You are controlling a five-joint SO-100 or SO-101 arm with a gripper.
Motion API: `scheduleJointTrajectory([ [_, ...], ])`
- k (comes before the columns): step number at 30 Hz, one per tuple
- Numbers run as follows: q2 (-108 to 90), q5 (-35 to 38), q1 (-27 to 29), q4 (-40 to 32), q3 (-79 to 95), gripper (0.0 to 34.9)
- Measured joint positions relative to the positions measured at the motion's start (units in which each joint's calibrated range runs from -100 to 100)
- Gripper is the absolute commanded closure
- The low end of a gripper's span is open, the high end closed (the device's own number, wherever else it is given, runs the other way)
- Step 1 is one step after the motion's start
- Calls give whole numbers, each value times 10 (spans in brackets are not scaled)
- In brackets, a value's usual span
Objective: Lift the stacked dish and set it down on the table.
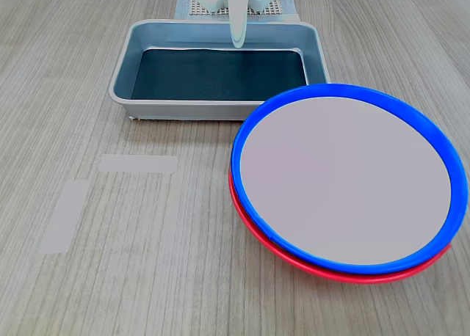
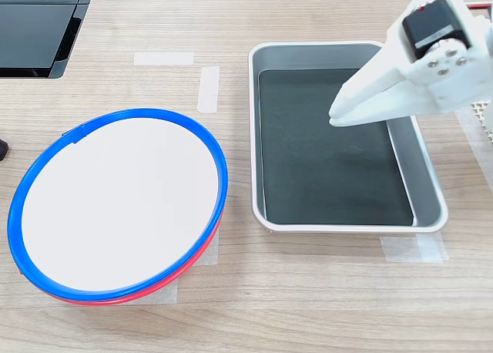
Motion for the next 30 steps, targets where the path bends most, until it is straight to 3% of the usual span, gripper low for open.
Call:
scheduleJointTrajectory([
  [5, 192, 23, -43, -38, -138, 239],
  [8, 275, 25, -60, -51, -216, 211],
  [13, 587, 37, -88, -24, -475, 183],
  [27, 920, 73, -99, -5, -736, 173],
  [30, 934, 80, -113, 5, -740, 204],
])
